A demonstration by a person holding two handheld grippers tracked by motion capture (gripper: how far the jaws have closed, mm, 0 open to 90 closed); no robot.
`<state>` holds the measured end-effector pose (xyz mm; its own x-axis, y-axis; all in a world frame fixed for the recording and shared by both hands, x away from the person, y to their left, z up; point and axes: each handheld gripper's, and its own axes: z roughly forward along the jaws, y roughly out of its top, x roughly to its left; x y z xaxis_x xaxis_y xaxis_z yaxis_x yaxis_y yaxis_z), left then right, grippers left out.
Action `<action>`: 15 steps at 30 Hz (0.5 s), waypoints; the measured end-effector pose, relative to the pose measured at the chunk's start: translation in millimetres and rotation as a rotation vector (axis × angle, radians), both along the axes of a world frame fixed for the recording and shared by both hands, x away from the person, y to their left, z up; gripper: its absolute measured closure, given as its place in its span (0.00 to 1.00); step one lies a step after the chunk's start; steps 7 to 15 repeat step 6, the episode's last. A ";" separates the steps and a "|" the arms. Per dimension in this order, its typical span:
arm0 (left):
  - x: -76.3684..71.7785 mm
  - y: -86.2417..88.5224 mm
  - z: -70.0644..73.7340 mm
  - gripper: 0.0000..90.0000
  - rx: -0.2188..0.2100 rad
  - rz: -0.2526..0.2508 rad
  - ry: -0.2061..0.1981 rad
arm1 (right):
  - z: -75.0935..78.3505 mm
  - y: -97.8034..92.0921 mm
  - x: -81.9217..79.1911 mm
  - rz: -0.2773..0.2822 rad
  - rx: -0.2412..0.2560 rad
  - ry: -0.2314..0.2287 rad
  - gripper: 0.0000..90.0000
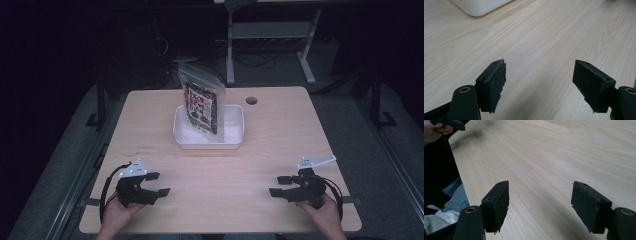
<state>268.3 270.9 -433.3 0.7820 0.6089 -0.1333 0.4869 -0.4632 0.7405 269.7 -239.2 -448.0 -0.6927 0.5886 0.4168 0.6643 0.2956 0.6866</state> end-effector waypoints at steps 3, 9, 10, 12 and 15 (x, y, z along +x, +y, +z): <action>-0.5 -0.4 0.3 0.29 0.000 0.000 -0.002 | 1.0 0.5 -3.6 -0.004 0.008 -0.009 0.32; -0.7 0.2 1.3 0.29 -0.003 0.001 -0.007 | 1.5 4.3 -5.0 0.003 -0.004 -0.013 0.32; -0.7 0.2 1.3 0.29 -0.003 0.001 -0.007 | 1.5 4.3 -5.0 0.003 -0.004 -0.013 0.32; -0.7 0.2 1.3 0.29 -0.003 0.001 -0.007 | 1.5 4.3 -5.0 0.003 -0.004 -0.013 0.32; -0.7 0.2 1.3 0.29 -0.003 0.001 -0.007 | 1.5 4.3 -5.0 0.003 -0.004 -0.013 0.32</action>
